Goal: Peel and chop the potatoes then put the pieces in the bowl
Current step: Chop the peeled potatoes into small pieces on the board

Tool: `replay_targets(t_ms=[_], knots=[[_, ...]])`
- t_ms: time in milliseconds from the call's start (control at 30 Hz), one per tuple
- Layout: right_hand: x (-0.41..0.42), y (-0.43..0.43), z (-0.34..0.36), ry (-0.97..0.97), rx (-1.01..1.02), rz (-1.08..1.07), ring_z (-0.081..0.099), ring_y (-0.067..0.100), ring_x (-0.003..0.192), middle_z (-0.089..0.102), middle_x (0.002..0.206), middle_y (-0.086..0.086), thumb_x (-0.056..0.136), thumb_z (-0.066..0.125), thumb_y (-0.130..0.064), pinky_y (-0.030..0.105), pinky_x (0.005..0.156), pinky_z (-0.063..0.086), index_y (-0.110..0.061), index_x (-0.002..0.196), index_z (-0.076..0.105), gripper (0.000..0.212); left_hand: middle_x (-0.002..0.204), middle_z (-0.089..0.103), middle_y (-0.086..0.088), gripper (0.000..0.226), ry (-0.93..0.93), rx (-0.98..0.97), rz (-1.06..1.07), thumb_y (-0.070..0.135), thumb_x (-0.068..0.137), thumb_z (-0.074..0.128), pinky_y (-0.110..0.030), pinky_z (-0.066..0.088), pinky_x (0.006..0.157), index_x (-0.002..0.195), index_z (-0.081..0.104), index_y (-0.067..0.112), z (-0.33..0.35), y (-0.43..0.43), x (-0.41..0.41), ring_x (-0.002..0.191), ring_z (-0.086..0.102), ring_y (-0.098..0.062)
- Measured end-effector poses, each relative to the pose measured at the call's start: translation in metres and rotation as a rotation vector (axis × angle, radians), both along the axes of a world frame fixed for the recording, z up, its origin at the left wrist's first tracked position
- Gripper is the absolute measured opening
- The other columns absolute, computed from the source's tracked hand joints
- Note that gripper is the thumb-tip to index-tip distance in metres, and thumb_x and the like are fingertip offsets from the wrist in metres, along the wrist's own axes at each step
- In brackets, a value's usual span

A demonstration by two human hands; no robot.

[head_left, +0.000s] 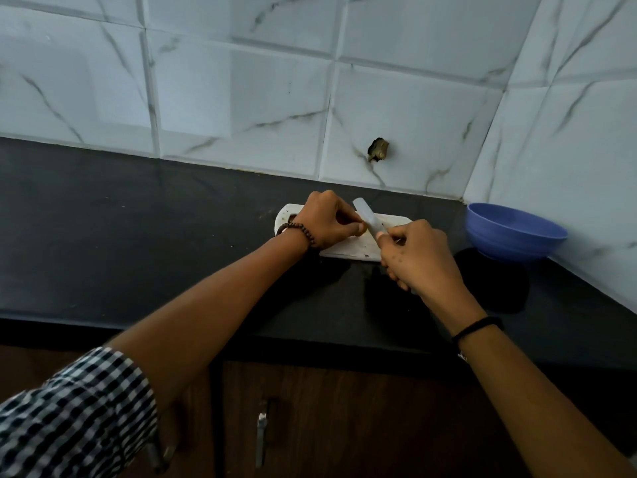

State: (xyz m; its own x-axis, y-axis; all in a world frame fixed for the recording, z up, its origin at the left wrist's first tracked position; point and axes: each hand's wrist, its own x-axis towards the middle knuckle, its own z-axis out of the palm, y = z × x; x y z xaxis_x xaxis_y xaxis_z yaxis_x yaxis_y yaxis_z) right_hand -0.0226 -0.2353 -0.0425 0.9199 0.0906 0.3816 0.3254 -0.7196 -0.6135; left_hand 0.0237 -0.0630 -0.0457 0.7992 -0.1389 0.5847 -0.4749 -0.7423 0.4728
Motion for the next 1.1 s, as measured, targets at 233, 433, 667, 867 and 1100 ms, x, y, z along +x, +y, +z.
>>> replay_targets(t_ms=[233, 433, 667, 867, 1100], knots=[[0.000, -0.006, -0.008, 0.028, 0.103, 0.010, 0.057, 0.015, 0.043, 0.070, 0.068, 0.010, 0.101, 0.055, -0.032, 0.026, 0.041, 0.051, -0.022, 0.100, 0.069, 0.017, 0.095, 0.067, -0.004, 0.021, -0.052, 0.282, -0.019, 0.017, 0.083, 0.068, -0.031, 0.053, 0.080, 0.103, 0.075, 0.013, 0.004, 0.000, 0.006, 0.083, 0.063, -0.017], [-0.002, -0.006, -0.007, 0.027, 0.114, 0.033, 0.059, 0.019, 0.046, 0.071, 0.068, 0.011, 0.100, 0.056, -0.033, 0.031, 0.045, 0.054, -0.028, 0.095, 0.065, 0.012, 0.095, 0.064, -0.006, 0.022, -0.013, 0.303, -0.002, 0.020, 0.083, 0.068, -0.024, 0.047, 0.078, 0.103, 0.075, 0.014, 0.002, 0.007, 0.006, 0.083, 0.060, -0.016], [-0.004, -0.005, -0.005, 0.056, 0.137, 0.042, 0.058, 0.017, 0.048, 0.072, 0.074, 0.013, 0.100, 0.056, -0.034, 0.028, 0.045, 0.051, -0.033, 0.098, 0.060, 0.004, 0.096, 0.063, 0.003, 0.022, 0.077, 0.264, 0.029, 0.017, 0.086, 0.068, -0.014, 0.042, 0.079, 0.107, 0.072, 0.015, 0.003, 0.020, 0.006, 0.084, 0.056, -0.005], [-0.004, -0.006, -0.005, 0.070, 0.157, 0.037, 0.059, 0.017, 0.049, 0.072, 0.075, 0.012, 0.099, 0.057, -0.035, 0.028, 0.045, 0.051, -0.034, 0.097, 0.057, 0.003, 0.105, 0.065, -0.005, 0.021, 0.068, 0.219, 0.102, 0.011, 0.088, 0.065, -0.017, 0.045, 0.088, 0.107, 0.072, 0.011, 0.003, 0.024, 0.009, 0.091, 0.060, -0.011], [-0.003, -0.005, -0.006, 0.083, 0.156, 0.038, 0.062, 0.018, 0.053, 0.072, 0.074, 0.010, 0.099, 0.058, -0.035, 0.027, 0.045, 0.052, -0.027, 0.113, 0.064, 0.018, 0.106, 0.071, 0.003, 0.018, 0.169, 0.096, 0.010, 0.016, 0.085, 0.071, -0.009, 0.042, 0.086, 0.103, 0.075, 0.016, 0.004, 0.028, 0.007, 0.091, 0.060, 0.000]])
